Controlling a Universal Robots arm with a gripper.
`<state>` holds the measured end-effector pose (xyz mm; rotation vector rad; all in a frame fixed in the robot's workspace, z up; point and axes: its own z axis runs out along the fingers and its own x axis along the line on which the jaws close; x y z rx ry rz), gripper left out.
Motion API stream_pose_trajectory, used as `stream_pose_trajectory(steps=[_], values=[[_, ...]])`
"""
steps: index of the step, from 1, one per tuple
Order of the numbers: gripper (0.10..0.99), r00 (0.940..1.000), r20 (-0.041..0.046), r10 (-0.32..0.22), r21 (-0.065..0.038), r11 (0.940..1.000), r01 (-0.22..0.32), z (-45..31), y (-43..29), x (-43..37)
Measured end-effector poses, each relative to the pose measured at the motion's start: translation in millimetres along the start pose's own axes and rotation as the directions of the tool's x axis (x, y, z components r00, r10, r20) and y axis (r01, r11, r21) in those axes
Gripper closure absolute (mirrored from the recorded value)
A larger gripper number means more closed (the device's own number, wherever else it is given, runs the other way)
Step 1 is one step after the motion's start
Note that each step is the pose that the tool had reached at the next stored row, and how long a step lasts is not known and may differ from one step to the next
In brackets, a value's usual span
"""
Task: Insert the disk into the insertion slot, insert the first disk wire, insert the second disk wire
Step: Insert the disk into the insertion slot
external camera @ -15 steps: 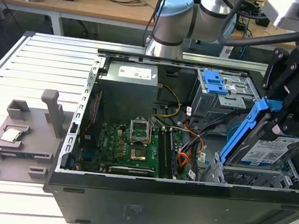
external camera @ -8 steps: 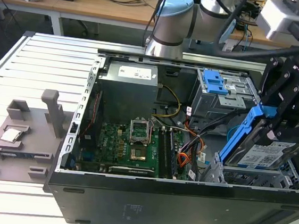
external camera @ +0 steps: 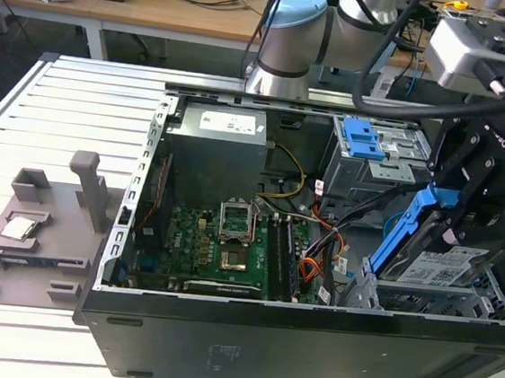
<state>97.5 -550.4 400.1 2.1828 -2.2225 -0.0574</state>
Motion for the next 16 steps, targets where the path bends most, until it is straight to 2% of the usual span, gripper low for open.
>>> stream_pose_trajectory(steps=[2,5,10,11,12,16], values=[[0.722,1.0,0.0,0.0,0.0,1.0,0.0,5.0,-0.2,0.0],[0.722,1.0,-0.0002,0.0,-0.001,1.0,0.0,7.6,-0.3,0.0],[0.722,1.0,-0.0001,0.0,-0.001,1.0,0.0,8.0,-0.4,0.0],[0.71,1.0,-0.0004,0.0,-0.001,1.0,0.0,8.0,-0.3,0.1],[0.647,1.0,-0.0001,0.0,-0.001,1.0,0.0,8.1,-0.4,0.0],[0.647,1.0,-0.0001,0.0,-0.001,1.0,0.0,8.4,-0.4,0.0]])
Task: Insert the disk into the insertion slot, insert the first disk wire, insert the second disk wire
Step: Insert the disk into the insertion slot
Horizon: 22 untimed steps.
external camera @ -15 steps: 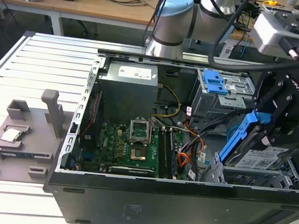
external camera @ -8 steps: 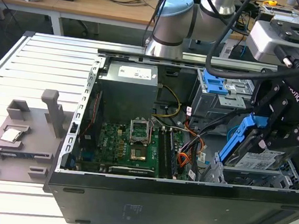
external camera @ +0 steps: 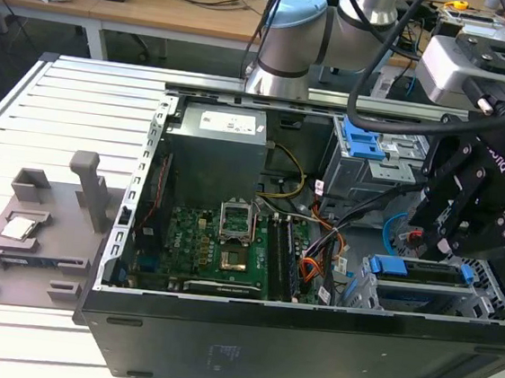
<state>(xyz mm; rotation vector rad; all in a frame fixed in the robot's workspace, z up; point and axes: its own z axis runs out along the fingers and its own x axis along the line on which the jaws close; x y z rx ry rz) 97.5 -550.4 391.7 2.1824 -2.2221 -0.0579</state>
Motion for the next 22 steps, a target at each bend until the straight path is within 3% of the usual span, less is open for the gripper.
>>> stream_pose_trajectory(steps=[2,3,4,6,7,8,15,17,19,22], values=[[0.647,1.0,0.0001,0.0,0.0,1.0,0.0,0.1,0.0,0.0],[0.725,1.0,0.0001,0.0,0.0,1.0,0.0,0.2,0.0,0.0],[0.725,1.0,0.0,0.0,0.0,1.0,0.0,0.2,0.0,0.0],[0.91,1.0,0.0,0.0,0.0,1.0,0.0,0.3,0.0,0.0],[0.91,1.0,0.0,0.0,0.0,1.0,0.0,0.4,0.0,0.0],[0.969,1.0,0.0,0.0,0.0,1.0,0.0,0.5,0.0,0.0],[0.98,1.0,0.0,0.0,0.0,1.0,0.0,0.8,0.0,0.0],[0.98,1.0,0.0001,0.0,0.0,1.0,0.0,0.7,-4.6,-0.1],[0.98,1.0,0.0003,0.0,-0.001,1.0,0.0,0.5,-13.9,-0.5],[0.98,1.0,0.0001,0.0,-0.001,1.0,0.0,1.4,-14.7,-0.5]])
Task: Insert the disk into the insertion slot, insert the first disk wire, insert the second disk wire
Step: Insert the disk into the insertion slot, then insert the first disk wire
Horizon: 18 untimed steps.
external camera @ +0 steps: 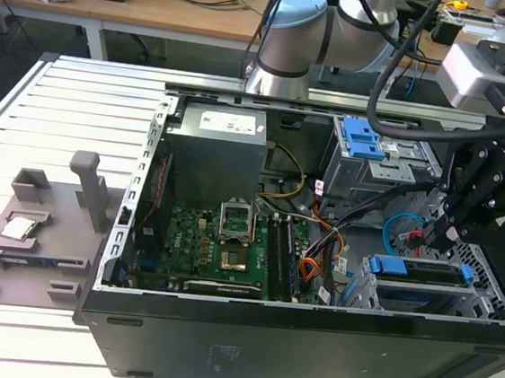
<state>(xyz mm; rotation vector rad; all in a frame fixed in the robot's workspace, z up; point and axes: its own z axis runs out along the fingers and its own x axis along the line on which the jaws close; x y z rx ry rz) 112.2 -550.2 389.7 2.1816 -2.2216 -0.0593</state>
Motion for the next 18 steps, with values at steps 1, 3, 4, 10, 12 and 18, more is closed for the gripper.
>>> stream_pose_trajectory(steps=[1,3,4,10,12,18], values=[[0.98,1.0,0.0,0.0,0.0,1.0,0.0,0.6,-0.2,0.0],[0.98,1.0,0.0001,0.0,0.0,1.0,0.0,2.3,-0.8,0.0],[0.98,1.0,0.0001,0.0,-0.001,1.0,0.0,2.9,-1.1,0.0],[0.98,1.0,-0.0003,0.0,-0.001,1.0,0.0,5.2,-2.3,0.0],[0.98,1.0,0.0,0.0,-0.001,1.0,0.0,5.5,-2.3,0.0],[0.98,1.0,-0.0001,0.0,-0.001,1.0,0.0,5.6,-2.3,0.0]])
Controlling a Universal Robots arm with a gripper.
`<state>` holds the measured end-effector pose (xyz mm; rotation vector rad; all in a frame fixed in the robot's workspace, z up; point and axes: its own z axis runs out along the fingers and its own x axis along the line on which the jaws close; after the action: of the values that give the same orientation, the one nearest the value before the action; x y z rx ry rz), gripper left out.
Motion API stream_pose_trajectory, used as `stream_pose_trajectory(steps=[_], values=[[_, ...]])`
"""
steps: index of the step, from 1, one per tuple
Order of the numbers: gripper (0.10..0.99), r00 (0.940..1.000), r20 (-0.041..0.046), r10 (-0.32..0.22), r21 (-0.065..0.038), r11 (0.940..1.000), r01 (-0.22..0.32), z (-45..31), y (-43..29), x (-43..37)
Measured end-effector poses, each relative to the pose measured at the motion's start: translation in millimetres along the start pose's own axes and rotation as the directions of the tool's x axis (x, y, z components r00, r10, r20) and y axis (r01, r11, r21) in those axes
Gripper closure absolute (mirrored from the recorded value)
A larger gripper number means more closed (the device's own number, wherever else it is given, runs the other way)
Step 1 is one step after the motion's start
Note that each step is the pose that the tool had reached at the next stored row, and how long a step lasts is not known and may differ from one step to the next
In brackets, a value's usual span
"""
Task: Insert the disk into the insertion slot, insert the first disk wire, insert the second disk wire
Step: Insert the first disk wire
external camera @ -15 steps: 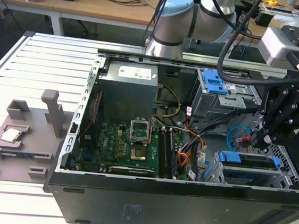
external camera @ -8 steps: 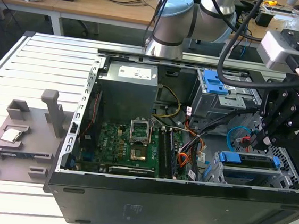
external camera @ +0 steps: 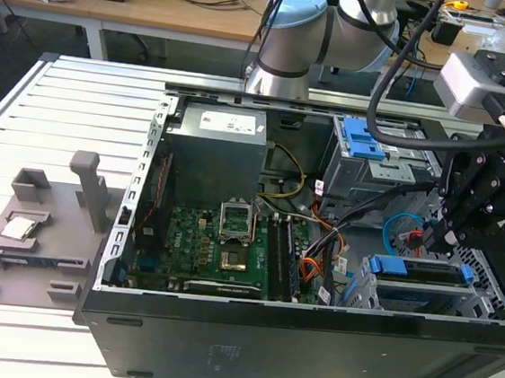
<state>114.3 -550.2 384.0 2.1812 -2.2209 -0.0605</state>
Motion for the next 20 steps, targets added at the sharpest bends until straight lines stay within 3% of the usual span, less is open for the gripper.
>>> stream_pose_trajectory(steps=[5,8,9,10,20], values=[[0.973,1.0,0.0,0.0,0.0,1.0,0.0,0.1,-0.1,0.0],[0.792,1.0,0.0,0.0,0.0,1.0,0.0,0.2,-0.1,0.0],[0.792,1.0,0.0,0.0,0.0,1.0,0.0,0.2,-0.1,0.0],[0.667,1.0,0.0,0.0,0.0,1.0,0.0,0.2,-0.1,0.0],[0.667,1.0,-0.0029,0.0,0.0,1.0,0.0,4.7,-4.5,-1.8]])
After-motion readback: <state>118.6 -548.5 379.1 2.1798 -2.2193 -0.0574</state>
